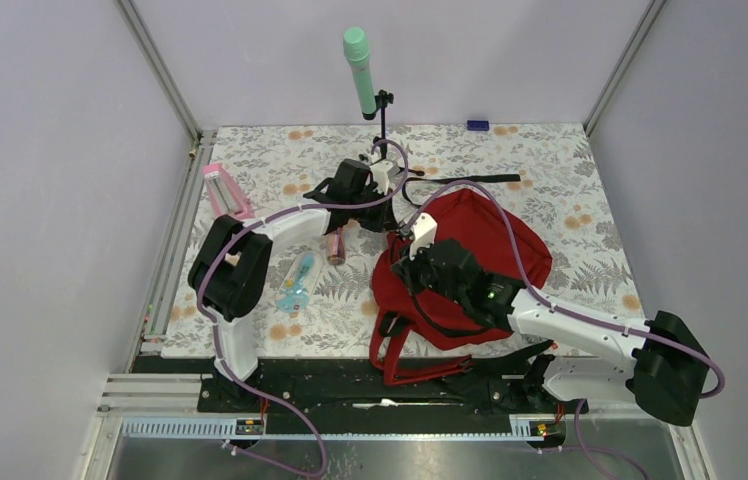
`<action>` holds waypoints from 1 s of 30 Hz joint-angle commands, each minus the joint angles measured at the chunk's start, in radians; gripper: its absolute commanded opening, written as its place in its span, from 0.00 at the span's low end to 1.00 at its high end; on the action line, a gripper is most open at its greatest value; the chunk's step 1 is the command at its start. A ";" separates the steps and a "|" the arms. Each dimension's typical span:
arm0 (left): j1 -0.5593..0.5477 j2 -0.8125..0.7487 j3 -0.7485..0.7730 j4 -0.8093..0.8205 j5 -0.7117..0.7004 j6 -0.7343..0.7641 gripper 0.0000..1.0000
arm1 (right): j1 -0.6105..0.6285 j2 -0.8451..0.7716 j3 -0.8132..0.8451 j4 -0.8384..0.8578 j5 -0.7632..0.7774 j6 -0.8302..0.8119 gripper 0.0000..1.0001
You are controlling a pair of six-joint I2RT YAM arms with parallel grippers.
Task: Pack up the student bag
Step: Zip the student bag at the center of the board.
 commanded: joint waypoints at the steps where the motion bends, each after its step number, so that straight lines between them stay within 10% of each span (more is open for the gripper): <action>1: 0.034 0.021 0.036 0.185 -0.309 0.014 0.00 | 0.049 -0.114 0.055 0.129 -0.229 0.049 0.00; 3: 0.031 -0.028 0.003 0.210 -0.319 -0.002 0.04 | 0.048 -0.130 0.067 0.089 -0.194 0.059 0.03; 7: 0.023 -0.149 -0.076 0.276 -0.256 -0.006 0.45 | 0.048 -0.175 0.075 -0.010 -0.082 0.072 0.47; 12: 0.009 -0.282 -0.136 0.237 -0.224 -0.013 0.59 | 0.047 -0.262 0.079 -0.170 0.114 0.088 0.87; 20: -0.049 -0.520 -0.324 0.238 -0.265 -0.043 0.63 | -0.095 -0.373 0.125 -0.539 0.321 0.223 0.94; 30: -0.343 -0.678 -0.510 0.396 -0.318 -0.016 0.63 | -0.452 -0.423 0.015 -0.648 0.184 0.500 0.96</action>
